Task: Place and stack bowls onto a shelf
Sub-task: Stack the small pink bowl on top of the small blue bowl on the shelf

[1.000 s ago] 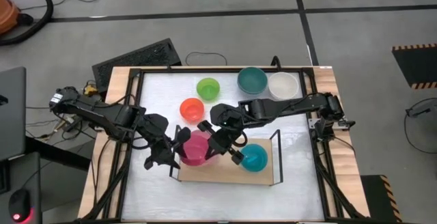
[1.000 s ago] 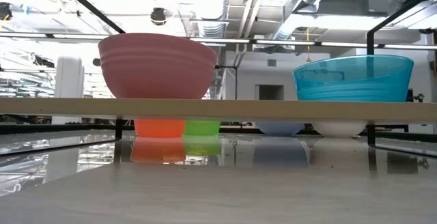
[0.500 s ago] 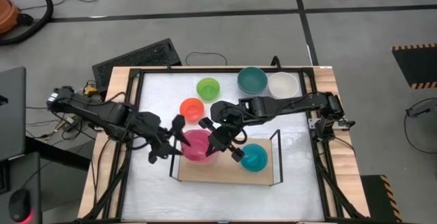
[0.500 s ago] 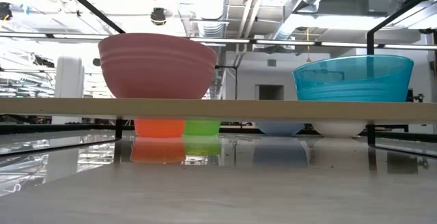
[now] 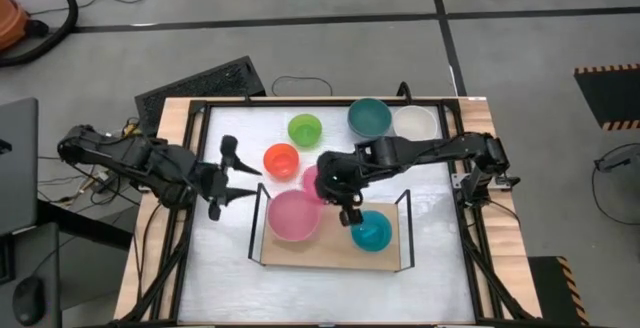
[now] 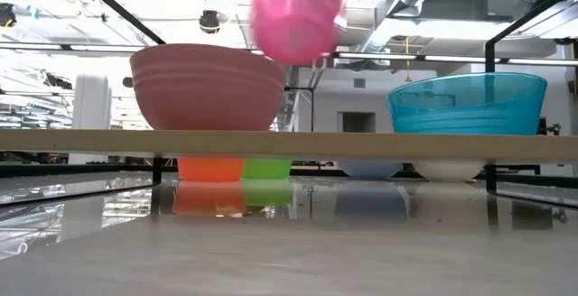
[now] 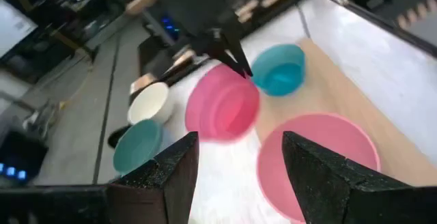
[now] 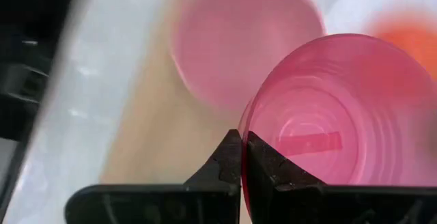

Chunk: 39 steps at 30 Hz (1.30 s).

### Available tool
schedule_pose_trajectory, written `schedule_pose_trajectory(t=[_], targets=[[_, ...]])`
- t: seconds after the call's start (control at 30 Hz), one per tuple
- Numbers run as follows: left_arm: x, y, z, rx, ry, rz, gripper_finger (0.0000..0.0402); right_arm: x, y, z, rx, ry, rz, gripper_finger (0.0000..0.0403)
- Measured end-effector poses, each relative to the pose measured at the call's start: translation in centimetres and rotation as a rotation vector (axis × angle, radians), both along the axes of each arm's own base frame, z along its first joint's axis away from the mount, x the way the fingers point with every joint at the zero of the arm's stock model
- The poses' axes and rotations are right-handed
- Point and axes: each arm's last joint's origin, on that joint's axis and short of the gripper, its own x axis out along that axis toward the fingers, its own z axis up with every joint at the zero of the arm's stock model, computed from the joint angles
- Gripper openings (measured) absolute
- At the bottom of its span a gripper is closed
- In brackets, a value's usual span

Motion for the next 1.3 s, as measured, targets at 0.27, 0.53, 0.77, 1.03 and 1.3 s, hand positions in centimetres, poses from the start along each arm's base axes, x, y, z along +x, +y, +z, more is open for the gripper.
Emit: schedule_pose_trajectory(t=[0.27, 0.53, 0.77, 1.03, 1.3], targets=[[-0.7, 0.6, 0.5, -0.143, -0.059, 0.191, 0.0197, -4.2, 3.5, -1.0, -0.088, 0.334, -0.386, 0.0024], [-0.7, 0.6, 0.5, -0.207, -0.071, 0.218, 0.0197, -6.2, 9.9, -0.9, -0.133, 0.237, -0.354, 0.0024], [-0.7, 0.6, 0.5, -0.214, -0.073, 0.23, 0.0197, -8.5, 15.2, -1.7, -0.21, 0.114, -0.249, 0.0024], [-0.7, 0.6, 0.5, -0.215, -0.074, 0.231, 0.0197, -8.6, 16.5, -4.9, -0.213, 0.081, -0.241, 0.0024], [-0.7, 0.6, 0.5, -0.23, -0.075, 0.236, 0.0197, -8.7, 16.0, -7.6, -0.228, 0.121, -0.303, 0.0024]])
